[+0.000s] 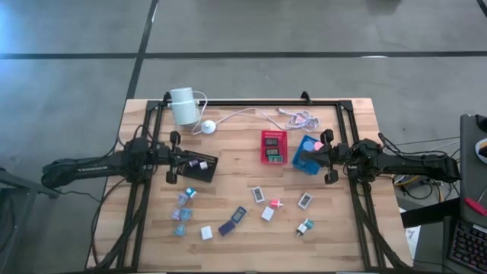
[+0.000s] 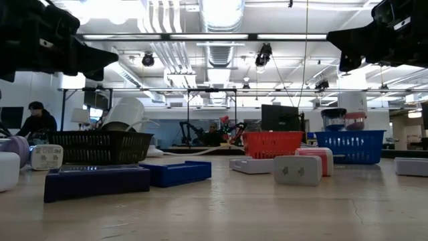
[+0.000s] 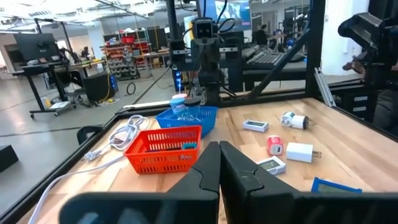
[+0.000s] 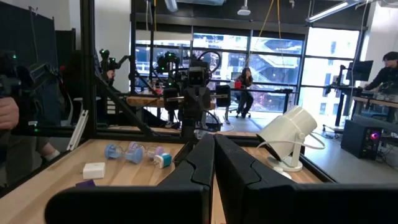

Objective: Pick & Place Office items
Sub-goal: Put the left light blue charger adaptor into the black bin

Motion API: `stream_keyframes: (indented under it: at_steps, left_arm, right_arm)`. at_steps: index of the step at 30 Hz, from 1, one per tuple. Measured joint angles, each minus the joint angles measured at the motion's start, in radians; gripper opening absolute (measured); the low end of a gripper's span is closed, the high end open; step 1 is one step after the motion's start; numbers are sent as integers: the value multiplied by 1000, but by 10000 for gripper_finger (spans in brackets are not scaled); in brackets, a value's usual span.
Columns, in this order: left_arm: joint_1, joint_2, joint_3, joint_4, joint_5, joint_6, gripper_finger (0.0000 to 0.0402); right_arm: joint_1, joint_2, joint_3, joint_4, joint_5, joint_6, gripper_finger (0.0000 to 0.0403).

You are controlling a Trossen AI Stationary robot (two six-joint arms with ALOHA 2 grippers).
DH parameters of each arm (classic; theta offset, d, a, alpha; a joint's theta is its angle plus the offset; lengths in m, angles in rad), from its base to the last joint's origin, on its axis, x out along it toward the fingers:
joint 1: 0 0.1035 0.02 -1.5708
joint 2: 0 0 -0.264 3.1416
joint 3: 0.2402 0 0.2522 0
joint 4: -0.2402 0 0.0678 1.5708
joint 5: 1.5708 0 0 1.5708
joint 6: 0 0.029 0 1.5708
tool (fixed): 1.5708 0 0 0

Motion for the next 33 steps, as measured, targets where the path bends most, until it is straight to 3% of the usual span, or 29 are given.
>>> stream_keyframes:
  at_steps: [10, 14, 23, 27, 33]
  left_arm:
    - [-2, 19, 8, -29, 21, -68, 5]
    - [-3, 56, 34, -73, 23, -82, 5]
    - [-60, 163, 155, -276, 13, -265, 5]
    - [-146, 227, 263, -398, -82, -364, 5]
    - [-396, 382, 466, -656, -412, -476, 5]
  right_arm:
    - [0, 24, 0, 5, 1, -40, 8]
    - [0, 33, 0, 11, 47, -52, 8]
    - [0, 33, 0, 12, 67, -54, 8]
    - [0, 33, 0, 12, 80, -88, 8]
    - [0, 32, 0, 14, 80, -128, 8]
